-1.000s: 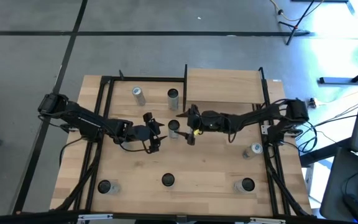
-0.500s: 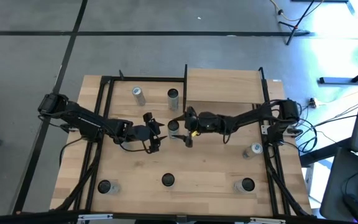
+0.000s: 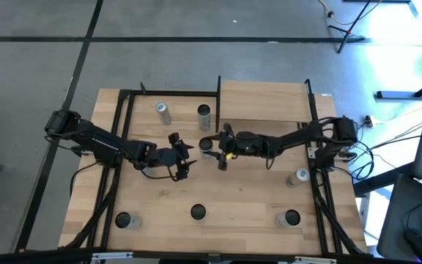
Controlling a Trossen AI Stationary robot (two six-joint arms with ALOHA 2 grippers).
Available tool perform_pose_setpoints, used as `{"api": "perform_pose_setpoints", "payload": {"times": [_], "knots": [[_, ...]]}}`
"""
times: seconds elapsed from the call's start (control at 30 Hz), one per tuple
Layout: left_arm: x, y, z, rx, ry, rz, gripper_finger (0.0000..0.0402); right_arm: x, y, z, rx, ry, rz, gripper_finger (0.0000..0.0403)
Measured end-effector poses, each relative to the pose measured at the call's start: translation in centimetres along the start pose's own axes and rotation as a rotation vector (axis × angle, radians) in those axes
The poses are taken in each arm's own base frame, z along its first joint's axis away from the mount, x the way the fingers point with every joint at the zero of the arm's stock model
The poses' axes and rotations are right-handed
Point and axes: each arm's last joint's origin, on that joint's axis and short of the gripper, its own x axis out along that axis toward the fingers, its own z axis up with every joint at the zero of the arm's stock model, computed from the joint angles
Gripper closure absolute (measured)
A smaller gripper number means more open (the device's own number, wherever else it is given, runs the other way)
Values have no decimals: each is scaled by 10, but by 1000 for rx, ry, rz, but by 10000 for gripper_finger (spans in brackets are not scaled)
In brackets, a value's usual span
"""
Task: Place canned beverage on shelf
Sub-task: Put the top white and blue soda can on the shelf
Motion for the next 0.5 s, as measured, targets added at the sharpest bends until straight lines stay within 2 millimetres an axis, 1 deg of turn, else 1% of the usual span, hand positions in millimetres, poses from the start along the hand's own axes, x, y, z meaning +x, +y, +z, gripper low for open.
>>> {"api": "perform_pose_setpoints", "payload": {"times": [0.17, 0.3, 0.4, 0.5], "knots": [[0, 0, 0, 1, 0, -2, 154, -24, 13, 28, -38, -8, -43, 193], [-1, -2, -1, -2, 2, -7, 154, -52, 23, 52, -61, -10, -114, 192], [-2, -3, -1, 0, 0, -11, 154, -78, 23, 67, -73, 15, -211, 191], [-2, -3, 0, -2, -2, -11, 154, -104, 16, 77, -90, 58, -354, 191]]}}
